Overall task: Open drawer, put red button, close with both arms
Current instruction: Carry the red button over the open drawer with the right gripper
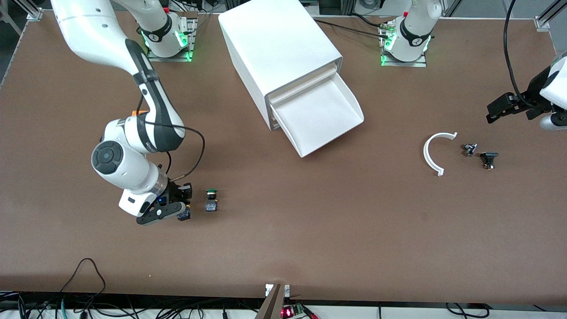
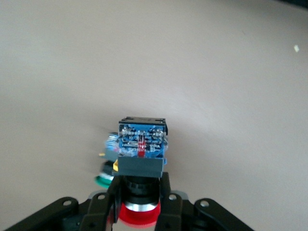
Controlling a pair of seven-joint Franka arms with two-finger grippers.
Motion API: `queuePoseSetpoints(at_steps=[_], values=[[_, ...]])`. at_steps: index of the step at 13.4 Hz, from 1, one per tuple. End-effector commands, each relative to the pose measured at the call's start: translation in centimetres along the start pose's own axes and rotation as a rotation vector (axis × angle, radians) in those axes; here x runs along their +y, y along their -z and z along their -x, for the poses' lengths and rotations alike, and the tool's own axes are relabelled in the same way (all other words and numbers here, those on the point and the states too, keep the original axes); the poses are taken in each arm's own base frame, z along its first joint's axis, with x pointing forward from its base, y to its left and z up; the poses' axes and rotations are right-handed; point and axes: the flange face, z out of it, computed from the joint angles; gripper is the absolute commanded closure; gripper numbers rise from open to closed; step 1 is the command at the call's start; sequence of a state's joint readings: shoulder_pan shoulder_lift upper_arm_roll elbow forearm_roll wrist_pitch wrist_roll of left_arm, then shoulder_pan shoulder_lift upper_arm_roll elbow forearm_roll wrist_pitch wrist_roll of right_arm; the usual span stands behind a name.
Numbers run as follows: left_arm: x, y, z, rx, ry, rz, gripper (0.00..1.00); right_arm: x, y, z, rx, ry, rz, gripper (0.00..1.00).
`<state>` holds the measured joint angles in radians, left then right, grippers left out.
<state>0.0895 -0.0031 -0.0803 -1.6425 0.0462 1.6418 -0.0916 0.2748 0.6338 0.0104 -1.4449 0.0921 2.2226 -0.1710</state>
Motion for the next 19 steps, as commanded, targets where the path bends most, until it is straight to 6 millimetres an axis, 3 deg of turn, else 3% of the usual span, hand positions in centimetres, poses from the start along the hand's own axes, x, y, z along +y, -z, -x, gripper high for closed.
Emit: queuePoseSetpoints(at_steps=[1,3,6,10,12,15,19], values=[[0.0,0.1,-0.6,-0.012,0.002,-0.014,0.00,-4.2,4.8,-1.5,-0.020,0.109,-0.029,0.83],[0.1,0.1,-0.6,-0.012,0.003,-0.014,0.00,-8.2,9.0,-2.9,-0.002,0.213,-0.072,0.83],[0.1,0.1,-0.7,-0.010,0.000,-0.014,0.00,-13.9,12.4,-3.7,0.050,0.338,-0.135,0.83],[0.1,0.1,-0.7,-0.009,0.000,-0.014,0.00,-21.9,13.6,-3.1,0.084,0.580,-0.181,0.83],[0.1,0.1,-0.7,-0.009,0.000,-0.014,0.00,-27.4,13.5,-2.2,0.095,0.709,-0.185,0.83],[0.1,0.1,-0.7,-0.010,0.000,-0.014,0.00,-33.4,13.6,-0.5,0.088,0.901,-0.122,0.83],[0.1,0.1,-0.7,-0.010,0.000,-0.014,0.00,-38.1,12.6,1.3,0.081,1.189,-0.104,0.83]])
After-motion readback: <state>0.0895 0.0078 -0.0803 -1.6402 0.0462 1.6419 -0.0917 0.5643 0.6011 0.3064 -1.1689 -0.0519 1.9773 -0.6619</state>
